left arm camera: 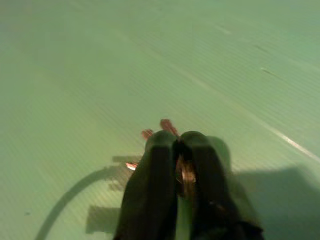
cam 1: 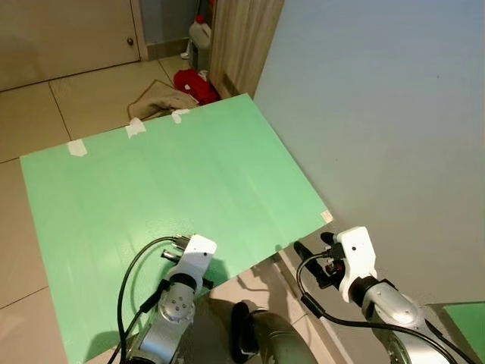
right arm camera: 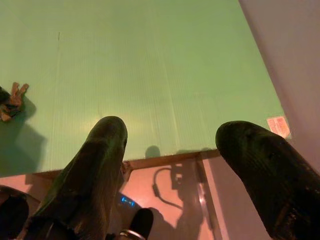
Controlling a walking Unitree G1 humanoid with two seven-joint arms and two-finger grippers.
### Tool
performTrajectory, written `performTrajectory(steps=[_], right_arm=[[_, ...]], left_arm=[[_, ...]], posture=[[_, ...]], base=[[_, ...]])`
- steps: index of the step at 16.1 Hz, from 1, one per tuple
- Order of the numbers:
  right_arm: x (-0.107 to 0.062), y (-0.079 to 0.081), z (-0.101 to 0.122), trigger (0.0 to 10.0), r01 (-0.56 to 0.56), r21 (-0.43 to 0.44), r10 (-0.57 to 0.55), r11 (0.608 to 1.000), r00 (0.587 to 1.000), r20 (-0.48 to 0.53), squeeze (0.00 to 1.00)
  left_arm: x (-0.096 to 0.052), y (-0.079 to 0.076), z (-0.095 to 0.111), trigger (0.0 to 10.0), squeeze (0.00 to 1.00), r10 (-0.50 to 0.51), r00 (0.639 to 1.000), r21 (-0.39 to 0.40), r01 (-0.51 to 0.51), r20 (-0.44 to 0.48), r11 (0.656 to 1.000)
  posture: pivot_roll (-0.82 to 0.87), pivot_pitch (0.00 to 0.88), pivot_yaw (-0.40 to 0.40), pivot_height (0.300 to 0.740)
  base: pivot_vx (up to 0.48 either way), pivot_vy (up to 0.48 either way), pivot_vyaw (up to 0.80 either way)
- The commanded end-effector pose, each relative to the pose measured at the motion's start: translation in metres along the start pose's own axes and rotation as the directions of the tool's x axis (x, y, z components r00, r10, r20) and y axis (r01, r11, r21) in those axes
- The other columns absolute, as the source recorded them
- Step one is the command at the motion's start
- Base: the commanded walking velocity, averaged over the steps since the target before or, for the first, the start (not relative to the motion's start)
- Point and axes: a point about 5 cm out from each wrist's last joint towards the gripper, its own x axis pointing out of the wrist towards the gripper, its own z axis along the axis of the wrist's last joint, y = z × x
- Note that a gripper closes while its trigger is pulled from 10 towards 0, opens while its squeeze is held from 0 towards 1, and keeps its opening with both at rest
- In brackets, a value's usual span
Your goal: Hang keys on a hook
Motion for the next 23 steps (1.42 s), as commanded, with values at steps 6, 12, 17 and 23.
performTrajectory(steps=[6,12,17,23], right_arm=[[-0.003,-0.008,-0.007,10.0,0.028,-0.015,-0.028,1.000,0.999,-0.023,0.00],[-0.007,-0.007,-0.014,10.0,0.022,-0.022,-0.023,1.000,0.999,-0.047,0.00],[-0.006,-0.008,-0.015,10.0,0.019,-0.026,-0.020,0.999,0.998,-0.052,0.00],[-0.010,-0.006,-0.017,10.0,0.021,-0.027,-0.022,0.999,0.998,-0.059,0.00]], left_arm=[[-0.003,-0.009,0.029,10.0,1.00,-0.028,0.983,0.023,0.024,0.181,0.999],[-0.025,-0.022,0.003,10.0,1.00,-0.048,0.995,-0.008,0.049,0.086,0.999],[-0.024,-0.015,-0.007,10.0,1.00,-0.008,0.999,0.045,0.006,0.046,0.999],[-0.002,-0.003,-0.006,10.0,1.00,-0.038,0.999,0.047,0.037,0.025,0.998]], posture=[[-0.13,0.223,-0.181,0.740],[-0.11,0.221,-0.189,0.740],[-0.11,0.227,-0.195,0.740],[-0.14,0.238,-0.192,0.740]], base=[[0.000,0.000,0.00],[0.000,0.000,0.00],[0.000,0.000,0.00],[0.000,0.000,0.00]])
